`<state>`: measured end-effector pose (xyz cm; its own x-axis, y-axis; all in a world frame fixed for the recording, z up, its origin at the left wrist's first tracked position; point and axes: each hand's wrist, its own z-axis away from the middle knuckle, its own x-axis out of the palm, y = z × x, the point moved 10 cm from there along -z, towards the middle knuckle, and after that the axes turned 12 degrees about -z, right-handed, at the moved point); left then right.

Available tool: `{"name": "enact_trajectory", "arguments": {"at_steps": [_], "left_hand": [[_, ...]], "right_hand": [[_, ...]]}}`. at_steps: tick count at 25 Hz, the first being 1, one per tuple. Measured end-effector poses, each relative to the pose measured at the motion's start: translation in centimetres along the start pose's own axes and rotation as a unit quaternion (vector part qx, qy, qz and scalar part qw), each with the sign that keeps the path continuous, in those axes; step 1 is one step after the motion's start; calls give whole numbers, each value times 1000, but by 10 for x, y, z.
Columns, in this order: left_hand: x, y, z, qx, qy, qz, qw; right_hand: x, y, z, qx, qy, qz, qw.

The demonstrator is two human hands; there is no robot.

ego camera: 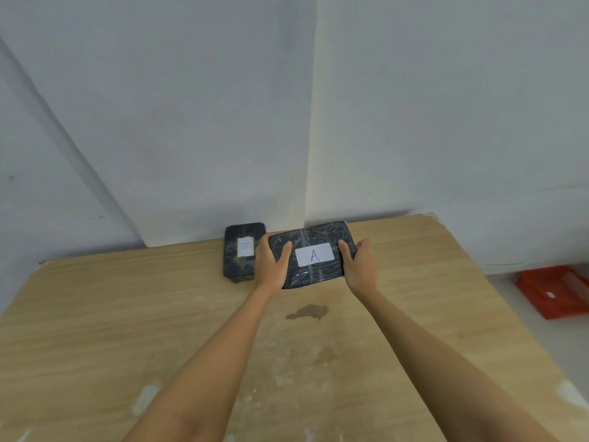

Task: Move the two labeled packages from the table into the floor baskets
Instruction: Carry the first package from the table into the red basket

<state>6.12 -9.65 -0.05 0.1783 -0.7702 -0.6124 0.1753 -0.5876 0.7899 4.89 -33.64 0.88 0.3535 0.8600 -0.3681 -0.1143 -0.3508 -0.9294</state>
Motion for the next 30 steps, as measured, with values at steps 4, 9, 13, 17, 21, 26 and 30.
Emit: {"name": "enact_trajectory", "arguments": {"at_steps": [4, 9, 13, 17, 21, 26, 30], "left_hand": [[70, 67, 36, 47, -47, 13, 998], [198, 164, 109, 67, -90, 22, 993], [310, 237, 171, 77, -125, 43, 988], [411, 316, 220, 109, -169, 24, 979], [506, 395, 238, 162, -198, -10, 967], [633, 461, 229, 174, -224, -16, 959], [731, 531, 206, 166, -236, -11, 957]], "right_hand": [[-101, 26, -3, 19, 46, -11, 999], [-263, 93, -6, 33, 54, 8, 998], [-396, 147, -10, 46, 65, 48, 996], [-517, 200, -19, 65, 68, 69, 993], [-610, 244, -49, 68, 81, 93, 990], [-694, 302, -121, 90, 84, 61, 991], [-768, 333, -209, 119, 71, 69, 988]]}}
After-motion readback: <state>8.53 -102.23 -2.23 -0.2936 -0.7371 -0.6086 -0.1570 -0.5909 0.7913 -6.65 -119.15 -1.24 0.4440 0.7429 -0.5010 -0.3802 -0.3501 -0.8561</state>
